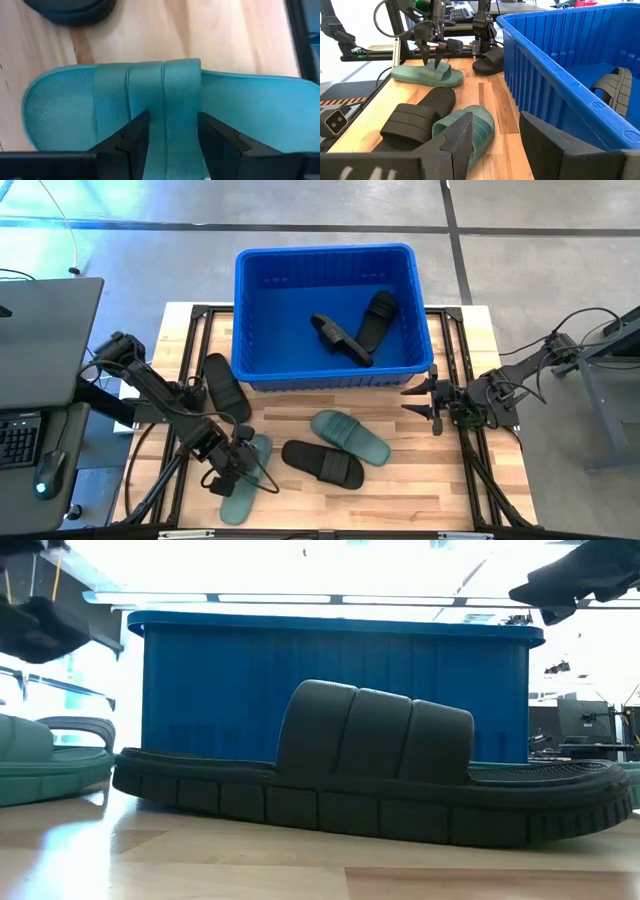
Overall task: Pick and place slides into bin
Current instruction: Put the green slipper into the blue bin
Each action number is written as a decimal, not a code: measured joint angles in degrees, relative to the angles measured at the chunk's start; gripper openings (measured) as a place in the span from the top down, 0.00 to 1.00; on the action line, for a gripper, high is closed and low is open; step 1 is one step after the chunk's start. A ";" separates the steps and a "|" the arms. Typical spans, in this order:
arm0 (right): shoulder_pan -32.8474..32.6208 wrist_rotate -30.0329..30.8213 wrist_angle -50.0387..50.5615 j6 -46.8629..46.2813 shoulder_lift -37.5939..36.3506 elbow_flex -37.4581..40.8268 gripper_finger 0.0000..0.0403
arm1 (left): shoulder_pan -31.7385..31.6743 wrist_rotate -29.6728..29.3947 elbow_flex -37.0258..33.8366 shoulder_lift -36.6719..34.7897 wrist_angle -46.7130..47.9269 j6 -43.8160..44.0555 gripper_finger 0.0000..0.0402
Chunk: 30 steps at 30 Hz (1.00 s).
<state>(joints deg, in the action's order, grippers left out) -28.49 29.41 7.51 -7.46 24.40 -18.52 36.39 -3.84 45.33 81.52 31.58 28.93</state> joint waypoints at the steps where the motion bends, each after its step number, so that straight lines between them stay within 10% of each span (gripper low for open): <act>1: 0.00 0.00 0.00 0.00 0.02 0.00 0.63 | 0.02 0.13 0.81 0.00 0.88 -0.11 0.63; 24: 0.00 0.46 0.00 0.06 0.00 0.00 0.63 | 0.04 0.71 5.71 6.37 3.92 1.60 0.63; 30: 0.02 14.93 0.09 0.30 0.02 0.00 0.64 | -0.03 2.65 5.71 6.34 3.96 4.63 0.63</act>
<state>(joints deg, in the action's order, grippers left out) -28.47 44.34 7.60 -7.17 24.43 -18.52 36.36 -1.19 51.05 87.85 35.54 33.56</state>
